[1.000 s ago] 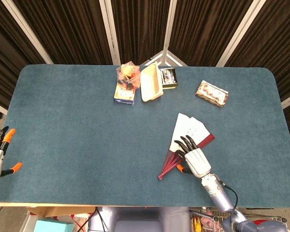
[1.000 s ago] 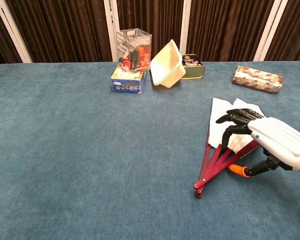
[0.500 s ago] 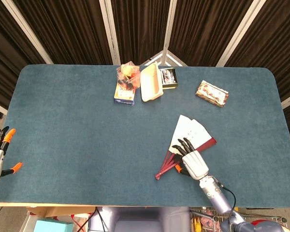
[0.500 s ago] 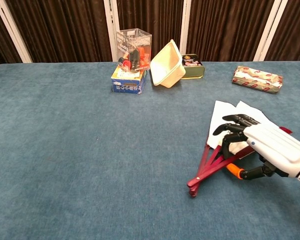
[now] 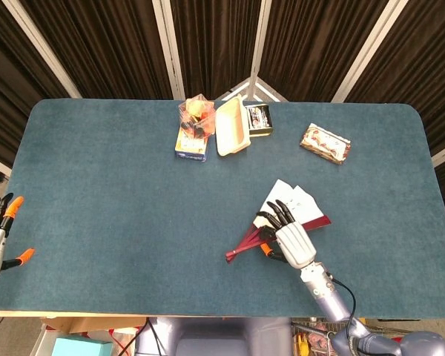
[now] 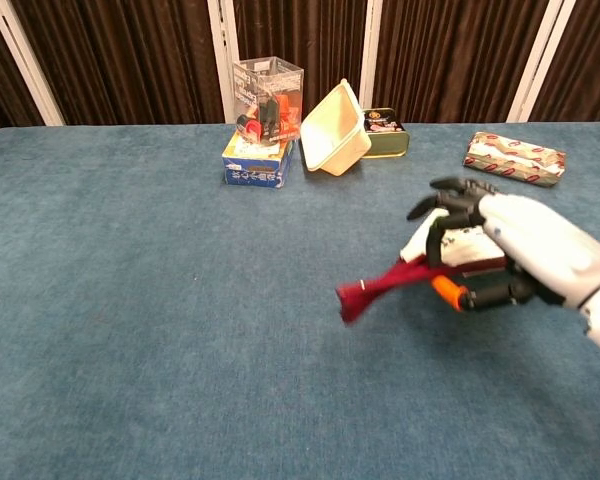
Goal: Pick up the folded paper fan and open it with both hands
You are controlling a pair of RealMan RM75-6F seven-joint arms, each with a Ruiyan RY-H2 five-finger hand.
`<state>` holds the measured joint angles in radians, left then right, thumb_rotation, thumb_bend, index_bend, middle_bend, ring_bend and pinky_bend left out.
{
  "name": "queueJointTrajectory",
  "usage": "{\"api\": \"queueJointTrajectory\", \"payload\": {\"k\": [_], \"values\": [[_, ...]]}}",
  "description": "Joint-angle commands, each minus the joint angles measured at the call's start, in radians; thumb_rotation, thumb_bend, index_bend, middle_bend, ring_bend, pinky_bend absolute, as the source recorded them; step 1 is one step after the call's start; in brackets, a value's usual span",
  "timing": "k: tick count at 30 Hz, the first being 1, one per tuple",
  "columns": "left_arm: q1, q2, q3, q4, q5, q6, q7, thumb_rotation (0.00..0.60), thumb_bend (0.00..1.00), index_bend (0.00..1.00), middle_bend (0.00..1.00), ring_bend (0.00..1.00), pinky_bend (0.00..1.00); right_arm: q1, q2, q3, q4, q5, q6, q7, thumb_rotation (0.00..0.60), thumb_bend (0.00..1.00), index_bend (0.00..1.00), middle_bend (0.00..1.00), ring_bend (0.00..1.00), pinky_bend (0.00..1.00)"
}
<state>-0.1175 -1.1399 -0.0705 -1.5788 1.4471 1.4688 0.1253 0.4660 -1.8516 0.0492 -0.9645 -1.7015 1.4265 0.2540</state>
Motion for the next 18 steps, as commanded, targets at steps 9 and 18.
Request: {"api": "queueJointTrajectory", "payload": {"k": [9, 18], "values": [[-0.017, 0.011, -0.019, -0.022, 0.006, 0.002, 0.008, 0.600, 0.00, 0.00, 0.00, 0.00, 0.00, 0.081, 0.194, 0.235, -0.472, 0.219, -0.129, -0.266, 0.600, 0.56, 0.71, 0.29, 0.08, 0.01], [-0.105, 0.045, -0.095, -0.098, -0.040, -0.070, 0.062, 0.600, 0.02, 0.00, 0.00, 0.00, 0.00, 0.155, 0.232, 0.384, -0.684, 0.397, -0.189, -0.459, 0.600, 0.57, 0.72, 0.29, 0.08, 0.01]]}}
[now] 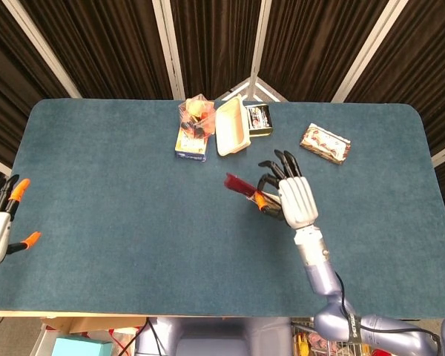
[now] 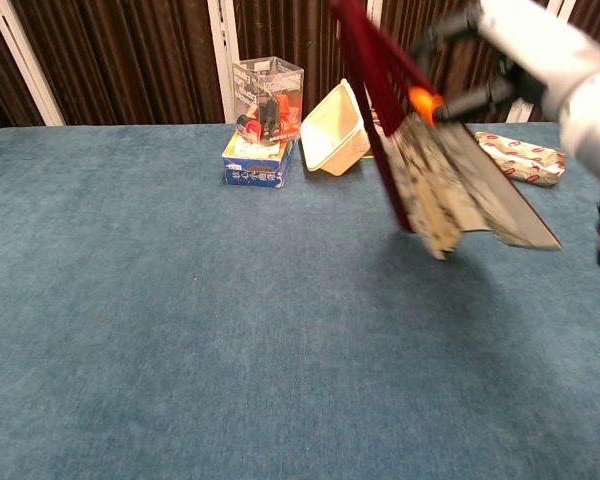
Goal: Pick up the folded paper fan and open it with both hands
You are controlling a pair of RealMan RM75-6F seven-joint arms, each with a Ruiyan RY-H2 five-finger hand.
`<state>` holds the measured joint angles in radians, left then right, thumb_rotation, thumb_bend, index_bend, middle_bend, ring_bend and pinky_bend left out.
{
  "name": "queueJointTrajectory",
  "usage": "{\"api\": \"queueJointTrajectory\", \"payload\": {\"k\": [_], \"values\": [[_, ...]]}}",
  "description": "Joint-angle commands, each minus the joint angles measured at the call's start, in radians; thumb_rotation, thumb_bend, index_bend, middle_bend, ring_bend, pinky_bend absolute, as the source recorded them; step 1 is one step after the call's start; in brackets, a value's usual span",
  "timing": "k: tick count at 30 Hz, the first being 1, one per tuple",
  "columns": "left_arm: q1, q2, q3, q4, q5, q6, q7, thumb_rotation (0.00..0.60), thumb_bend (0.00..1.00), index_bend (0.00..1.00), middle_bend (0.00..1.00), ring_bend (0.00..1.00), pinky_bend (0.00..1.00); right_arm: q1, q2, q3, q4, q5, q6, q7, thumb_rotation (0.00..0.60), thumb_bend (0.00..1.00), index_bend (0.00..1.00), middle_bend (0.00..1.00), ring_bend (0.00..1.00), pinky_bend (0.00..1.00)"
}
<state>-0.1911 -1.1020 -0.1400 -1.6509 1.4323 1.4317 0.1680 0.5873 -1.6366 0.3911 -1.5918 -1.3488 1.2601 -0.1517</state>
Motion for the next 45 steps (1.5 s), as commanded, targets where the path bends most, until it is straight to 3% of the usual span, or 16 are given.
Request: {"api": "queueJointTrajectory", "payload": {"k": [1, 13, 23, 31, 45], "values": [[-0.054, 0.006, -0.042, -0.040, -0.043, -0.058, 0.032, 0.600, 0.03, 0.01, 0.00, 0.00, 0.00, 0.043, 0.019, 0.054, -0.078, 0.064, -0.028, -0.075, 0.600, 0.57, 0.72, 0.29, 0.08, 0.01], [-0.254, -0.106, -0.150, -0.038, -0.205, -0.218, 0.193, 0.600, 0.13, 0.10, 0.00, 0.00, 0.00, 0.122, 0.037, 0.122, -0.201, 0.193, -0.036, -0.220, 0.600, 0.57, 0.74, 0.30, 0.08, 0.01], [-0.398, -0.291, -0.169, 0.059, -0.276, -0.293, 0.278, 0.600, 0.29, 0.16, 0.00, 0.00, 0.00, 0.155, 0.049, 0.121, -0.281, 0.233, -0.002, -0.285, 0.600, 0.57, 0.74, 0.30, 0.08, 0.01], [-0.483, -0.359, -0.205, 0.065, -0.351, -0.334, 0.305, 0.600, 0.30, 0.17, 0.00, 0.00, 0.00, 0.182, 0.052, 0.135, -0.322, 0.287, 0.008, -0.298, 0.600, 0.58, 0.75, 0.30, 0.08, 0.01], [-0.564, -0.406, -0.228, 0.109, -0.453, -0.408, 0.259, 0.600, 0.32, 0.25, 0.00, 0.00, 0.00, 0.255, 0.000, 0.147, -0.284, 0.321, 0.015, -0.274, 0.600, 0.58, 0.75, 0.31, 0.08, 0.01]]}}
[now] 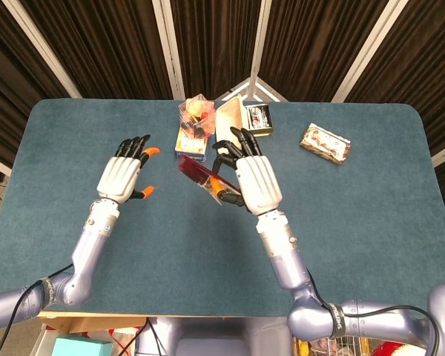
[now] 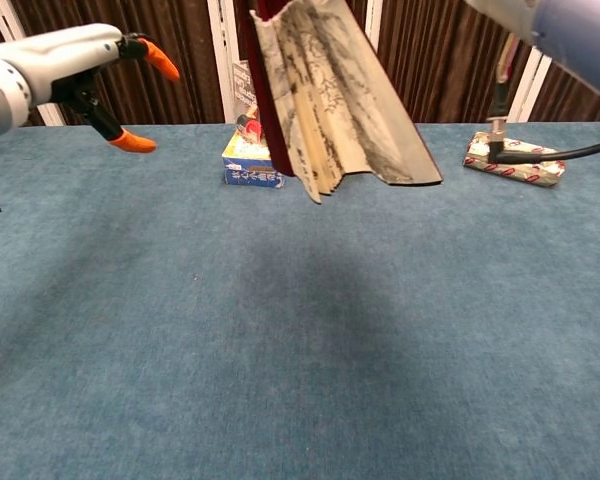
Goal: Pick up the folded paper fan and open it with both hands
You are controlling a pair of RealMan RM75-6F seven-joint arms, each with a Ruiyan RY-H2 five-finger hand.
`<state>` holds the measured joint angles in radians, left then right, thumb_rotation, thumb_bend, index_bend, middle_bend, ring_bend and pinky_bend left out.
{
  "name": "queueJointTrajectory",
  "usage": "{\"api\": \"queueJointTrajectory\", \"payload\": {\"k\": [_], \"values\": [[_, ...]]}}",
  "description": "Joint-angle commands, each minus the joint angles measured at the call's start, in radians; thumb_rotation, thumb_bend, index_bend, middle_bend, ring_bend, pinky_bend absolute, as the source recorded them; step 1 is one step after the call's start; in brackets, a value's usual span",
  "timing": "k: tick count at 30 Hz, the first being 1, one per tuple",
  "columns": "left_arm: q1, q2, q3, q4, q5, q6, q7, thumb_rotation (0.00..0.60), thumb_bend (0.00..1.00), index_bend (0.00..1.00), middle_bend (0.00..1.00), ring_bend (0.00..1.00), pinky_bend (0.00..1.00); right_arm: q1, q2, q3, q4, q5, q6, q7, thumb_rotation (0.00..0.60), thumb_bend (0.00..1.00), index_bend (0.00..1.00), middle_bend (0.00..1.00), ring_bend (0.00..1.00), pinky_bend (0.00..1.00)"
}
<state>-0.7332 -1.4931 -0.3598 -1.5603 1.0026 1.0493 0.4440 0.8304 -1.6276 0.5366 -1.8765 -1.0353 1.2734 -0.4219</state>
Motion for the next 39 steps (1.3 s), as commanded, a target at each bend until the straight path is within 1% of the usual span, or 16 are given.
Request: {"api": "queueJointTrajectory", "payload": {"k": [1, 7, 11, 17, 20, 25, 29, 34, 39], "values": [[-0.031, -0.023, -0.011, 0.027, -0.031, -0.035, -0.024, 0.600, 0.32, 0.25, 0.00, 0.00, 0.00, 0.017, -0.013, 0.001, -0.001, 0.011, 0.003, -0.005, 0.600, 0.58, 0.75, 0.31, 0.08, 0.01], [-0.081, -0.067, -0.018, 0.072, -0.073, -0.095, -0.053, 0.600, 0.35, 0.29, 0.00, 0.00, 0.00, 0.038, -0.026, 0.003, -0.002, 0.027, 0.006, -0.011, 0.600, 0.58, 0.75, 0.31, 0.08, 0.01], [-0.109, -0.090, -0.011, 0.097, -0.077, -0.127, -0.067, 0.600, 0.36, 0.29, 0.00, 0.00, 0.00, 0.047, -0.032, 0.004, -0.001, 0.039, 0.010, -0.013, 0.600, 0.58, 0.75, 0.31, 0.08, 0.01], [-0.127, -0.087, 0.006, 0.090, -0.073, -0.182, -0.112, 0.600, 0.37, 0.32, 0.00, 0.00, 0.00, 0.052, -0.040, -0.005, 0.005, 0.053, 0.020, -0.012, 0.600, 0.58, 0.75, 0.31, 0.08, 0.01], [-0.134, -0.093, 0.010, 0.090, -0.074, -0.181, -0.124, 0.600, 0.39, 0.37, 0.02, 0.00, 0.00, 0.054, -0.043, -0.012, 0.003, 0.053, 0.024, -0.009, 0.600, 0.58, 0.75, 0.31, 0.08, 0.01], [-0.142, -0.115, 0.022, 0.088, -0.086, -0.169, -0.134, 0.600, 0.46, 0.49, 0.05, 0.00, 0.00, 0.060, -0.047, -0.013, -0.004, 0.056, 0.034, -0.006, 0.600, 0.58, 0.75, 0.31, 0.08, 0.01], [-0.145, -0.133, 0.038, 0.090, -0.081, -0.154, -0.135, 0.600, 0.48, 0.53, 0.06, 0.00, 0.00, 0.062, -0.046, -0.011, -0.012, 0.064, 0.038, -0.004, 0.600, 0.58, 0.75, 0.32, 0.08, 0.01], [-0.143, -0.148, 0.047, 0.087, -0.066, -0.127, -0.146, 0.600, 0.52, 0.64, 0.09, 0.00, 0.00, 0.060, -0.039, -0.017, -0.021, 0.065, 0.043, 0.001, 0.600, 0.58, 0.75, 0.32, 0.08, 0.01], [-0.133, -0.135, 0.045, 0.081, -0.046, -0.089, -0.156, 0.600, 0.54, 0.66, 0.10, 0.00, 0.00, 0.052, -0.018, -0.027, -0.021, 0.054, 0.042, 0.008, 0.600, 0.58, 0.76, 0.32, 0.08, 0.01]]}}
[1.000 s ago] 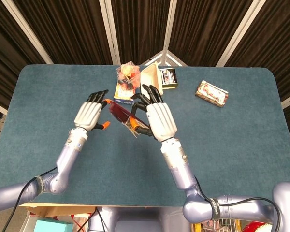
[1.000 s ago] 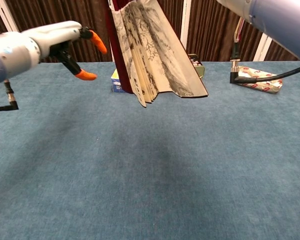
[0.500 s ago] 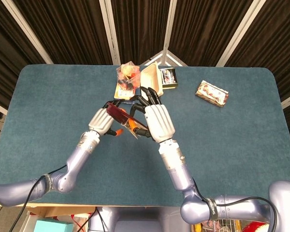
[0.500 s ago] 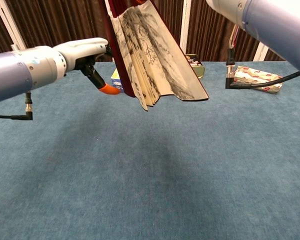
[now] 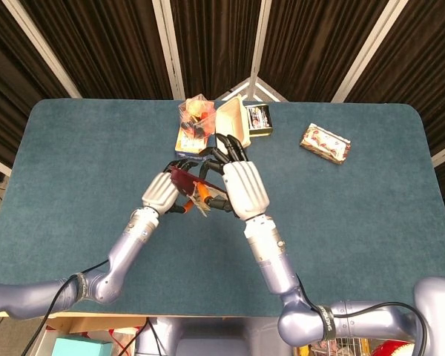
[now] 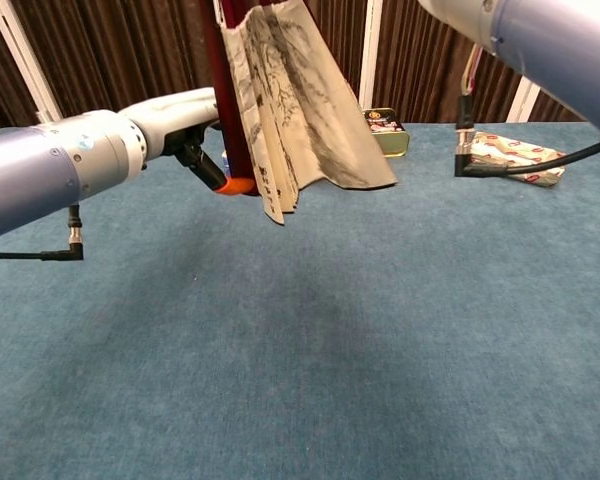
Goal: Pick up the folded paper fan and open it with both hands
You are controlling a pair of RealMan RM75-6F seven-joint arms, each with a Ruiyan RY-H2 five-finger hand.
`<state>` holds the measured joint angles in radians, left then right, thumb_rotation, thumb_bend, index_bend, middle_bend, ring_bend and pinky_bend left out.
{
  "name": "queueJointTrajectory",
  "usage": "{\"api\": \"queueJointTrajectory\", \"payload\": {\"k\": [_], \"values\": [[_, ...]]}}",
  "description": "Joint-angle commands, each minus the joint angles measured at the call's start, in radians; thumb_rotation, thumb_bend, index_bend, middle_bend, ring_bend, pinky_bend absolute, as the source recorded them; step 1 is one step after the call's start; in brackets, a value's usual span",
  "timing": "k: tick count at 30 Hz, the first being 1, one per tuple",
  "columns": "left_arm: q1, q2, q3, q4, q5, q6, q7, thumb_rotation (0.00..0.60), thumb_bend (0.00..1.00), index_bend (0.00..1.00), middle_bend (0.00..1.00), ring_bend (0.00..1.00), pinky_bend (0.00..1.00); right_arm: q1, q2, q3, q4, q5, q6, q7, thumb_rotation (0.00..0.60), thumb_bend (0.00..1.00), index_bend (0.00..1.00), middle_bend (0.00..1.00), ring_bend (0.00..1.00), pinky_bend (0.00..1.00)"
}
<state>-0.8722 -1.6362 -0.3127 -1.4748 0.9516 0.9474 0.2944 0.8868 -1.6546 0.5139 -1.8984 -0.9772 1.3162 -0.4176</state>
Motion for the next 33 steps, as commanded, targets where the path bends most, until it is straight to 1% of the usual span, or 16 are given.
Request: {"api": "queueJointTrajectory", "payload": {"k": [1, 5, 11, 16, 24, 30, 33], "values": [[0.007, 0.012, -0.004, -0.006, 0.004, 0.015, -0.007, 0.600, 0.54, 0.67, 0.10, 0.00, 0.00, -0.007, 0.013, -0.006, 0.002, -0.006, -0.001, 0.005, 0.600, 0.58, 0.76, 0.32, 0.08, 0.01], [0.017, 0.042, -0.010, -0.016, 0.000, 0.030, -0.004, 0.600, 0.54, 0.68, 0.10, 0.00, 0.00, -0.021, 0.033, -0.011, 0.006, -0.008, 0.001, 0.013, 0.600, 0.58, 0.76, 0.32, 0.08, 0.01], [0.045, 0.124, -0.007, -0.055, -0.006, 0.045, 0.001, 0.600, 0.54, 0.69, 0.10, 0.00, 0.00, -0.056, 0.101, -0.042, 0.028, -0.050, -0.009, 0.029, 0.600, 0.58, 0.76, 0.32, 0.08, 0.01], [0.073, 0.195, -0.001, -0.087, -0.003, 0.057, -0.003, 0.600, 0.55, 0.69, 0.10, 0.00, 0.00, -0.090, 0.150, -0.057, 0.044, -0.065, -0.010, 0.053, 0.600, 0.58, 0.76, 0.32, 0.08, 0.01], [0.121, 0.315, 0.006, -0.157, 0.008, 0.079, -0.027, 0.600, 0.55, 0.69, 0.10, 0.00, 0.00, -0.161, 0.236, -0.109, 0.065, -0.125, -0.001, 0.108, 0.600, 0.58, 0.76, 0.32, 0.08, 0.01], [0.144, 0.365, 0.009, -0.192, 0.017, 0.104, -0.035, 0.600, 0.55, 0.69, 0.10, 0.00, 0.00, -0.204, 0.288, -0.139, 0.083, -0.177, 0.014, 0.135, 0.600, 0.58, 0.76, 0.32, 0.08, 0.01], [0.148, 0.381, 0.013, -0.202, 0.017, 0.106, -0.029, 0.600, 0.55, 0.69, 0.10, 0.00, 0.00, -0.223, 0.310, -0.163, 0.101, -0.220, 0.021, 0.144, 0.600, 0.58, 0.76, 0.32, 0.08, 0.01]]}}
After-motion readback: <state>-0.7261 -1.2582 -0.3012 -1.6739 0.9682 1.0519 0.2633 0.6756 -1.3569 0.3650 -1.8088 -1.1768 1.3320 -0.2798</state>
